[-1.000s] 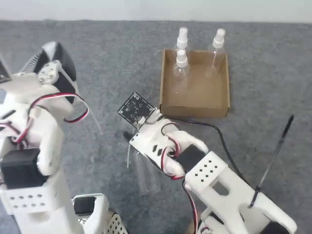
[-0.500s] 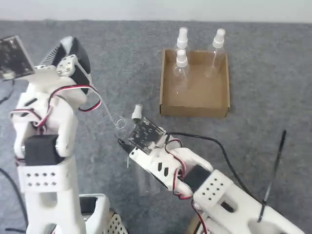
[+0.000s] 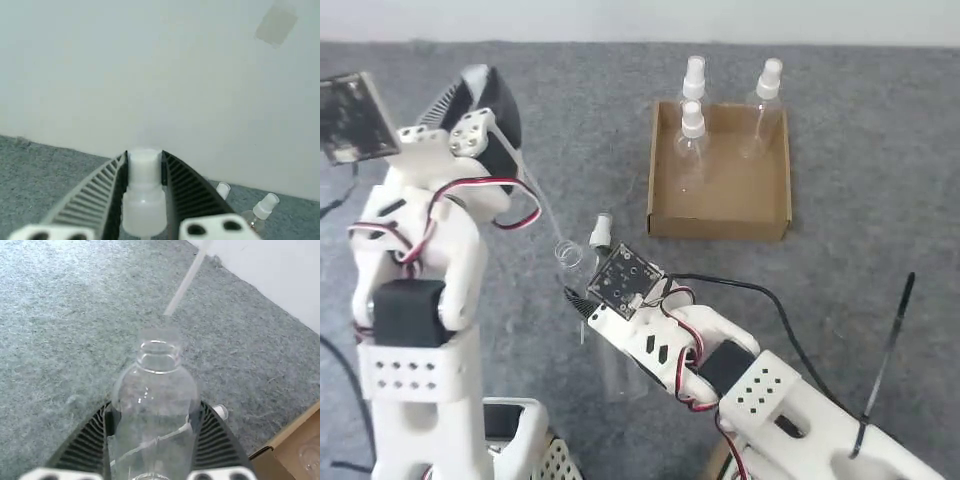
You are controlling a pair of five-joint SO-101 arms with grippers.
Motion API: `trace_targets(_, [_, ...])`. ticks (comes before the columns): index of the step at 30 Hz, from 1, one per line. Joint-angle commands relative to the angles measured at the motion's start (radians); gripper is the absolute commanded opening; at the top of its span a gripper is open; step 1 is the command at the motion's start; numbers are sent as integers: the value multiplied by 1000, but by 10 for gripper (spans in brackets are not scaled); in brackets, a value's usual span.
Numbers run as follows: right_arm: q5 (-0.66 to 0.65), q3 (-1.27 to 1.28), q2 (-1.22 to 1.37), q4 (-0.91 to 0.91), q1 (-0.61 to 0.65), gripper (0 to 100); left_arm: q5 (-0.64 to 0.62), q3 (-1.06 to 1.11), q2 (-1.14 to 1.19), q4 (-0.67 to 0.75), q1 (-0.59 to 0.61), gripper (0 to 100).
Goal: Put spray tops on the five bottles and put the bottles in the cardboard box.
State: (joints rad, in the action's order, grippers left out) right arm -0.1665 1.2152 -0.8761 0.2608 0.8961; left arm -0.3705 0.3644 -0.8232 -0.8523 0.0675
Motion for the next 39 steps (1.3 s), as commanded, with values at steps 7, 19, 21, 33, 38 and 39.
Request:
trace_targets(7, [9, -15, -41, 5, 4, 6, -3, 7, -26, -28, -5, 11])
trace_targets(19, [9, -17, -41, 5, 2, 6, -5, 124, -29, -28, -46, 10])
trace_targets(21, [9, -17, -41, 5, -1, 6, -5, 143, -48, -29, -83, 10])
trace_targets(33, [129, -40, -48, 7, -85, 6, 87, 463, -359, -71, -207, 10])
trace_targets(38, [129, -35, -51, 5, -85, 6, 89, 516, -347, -5, -210, 10])
trace_targets(39, [130, -35, -51, 5, -85, 6, 89, 522, -331, 5, -221, 10])
